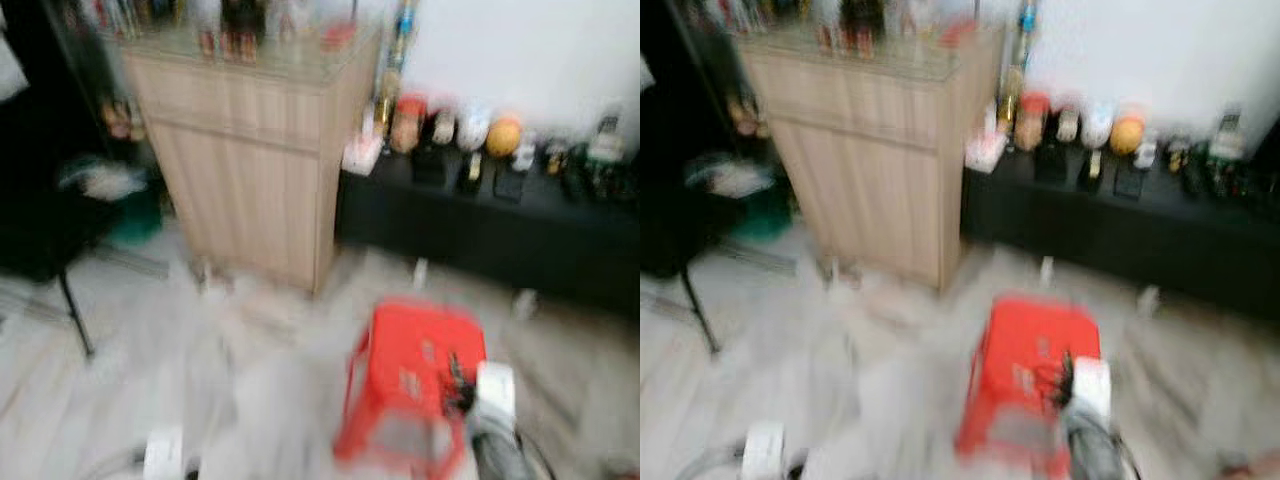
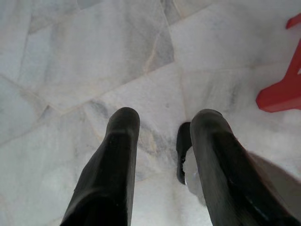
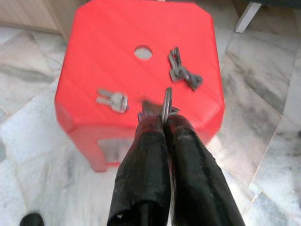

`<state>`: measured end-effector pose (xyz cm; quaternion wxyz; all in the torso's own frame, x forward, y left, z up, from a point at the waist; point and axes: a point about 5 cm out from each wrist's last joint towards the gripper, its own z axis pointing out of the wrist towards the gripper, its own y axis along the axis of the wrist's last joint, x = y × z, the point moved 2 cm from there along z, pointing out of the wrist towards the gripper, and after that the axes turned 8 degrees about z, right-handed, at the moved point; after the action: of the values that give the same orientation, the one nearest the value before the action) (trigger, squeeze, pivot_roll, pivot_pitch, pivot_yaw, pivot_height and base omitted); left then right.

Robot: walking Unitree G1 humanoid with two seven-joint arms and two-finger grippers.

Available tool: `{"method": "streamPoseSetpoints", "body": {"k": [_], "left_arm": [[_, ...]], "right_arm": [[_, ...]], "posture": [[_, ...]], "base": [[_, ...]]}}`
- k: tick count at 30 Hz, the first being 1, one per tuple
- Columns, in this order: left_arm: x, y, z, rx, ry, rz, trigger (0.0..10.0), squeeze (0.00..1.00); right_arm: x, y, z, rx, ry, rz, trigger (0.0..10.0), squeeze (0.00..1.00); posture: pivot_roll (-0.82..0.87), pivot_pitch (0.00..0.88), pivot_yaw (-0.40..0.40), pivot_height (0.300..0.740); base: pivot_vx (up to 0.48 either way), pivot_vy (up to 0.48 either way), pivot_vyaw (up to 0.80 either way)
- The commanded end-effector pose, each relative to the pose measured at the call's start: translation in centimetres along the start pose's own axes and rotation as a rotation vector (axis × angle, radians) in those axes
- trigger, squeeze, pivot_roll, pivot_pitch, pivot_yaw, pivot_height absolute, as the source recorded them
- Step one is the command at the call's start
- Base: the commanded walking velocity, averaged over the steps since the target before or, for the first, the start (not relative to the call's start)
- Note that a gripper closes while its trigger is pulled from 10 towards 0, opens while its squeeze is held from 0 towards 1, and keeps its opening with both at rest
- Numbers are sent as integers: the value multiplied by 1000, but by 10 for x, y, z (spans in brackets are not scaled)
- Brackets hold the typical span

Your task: Hang keys on a hook

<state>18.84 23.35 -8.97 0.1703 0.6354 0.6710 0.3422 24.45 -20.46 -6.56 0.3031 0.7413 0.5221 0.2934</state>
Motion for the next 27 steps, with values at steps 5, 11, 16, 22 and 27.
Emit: {"method": "streamPoseSetpoints", "body": {"k": [5, 11, 16, 22, 27], "left_arm": [[-2, -5, -1, 17, -1, -5, 10000, 0], [-1, -6, -1, 19, -8, 13, 10000, 0], [-3, -8, -2, 19, -17, 15, 10000, 0], [-6, -8, -3, 24, -24, 20, 10000, 0], [-4, -12, -4, 37, -30, 8, 10000, 0]], "right_arm": [[-9, -10, -2, 48, -37, -15, 10000, 0], [-13, -18, -5, 72, -40, -12, 10000, 0], [-23, -26, -9, 104, -62, -9, 10000, 0], [-24, -29, -10, 119, -59, -11, 10000, 0], [-24, -32, -10, 132, -52, -16, 10000, 0]], "posture": [[27, 0, -75, 740], [12, 0, -63, 740], [13, 0, -64, 740], [13, 0, -69, 740], [12, 0, -74, 740]], "base": [[-301, 0, 0], [-303, 0, 0], [-181, 0, 0], [0, 0, 0], [0, 0, 0]]}}
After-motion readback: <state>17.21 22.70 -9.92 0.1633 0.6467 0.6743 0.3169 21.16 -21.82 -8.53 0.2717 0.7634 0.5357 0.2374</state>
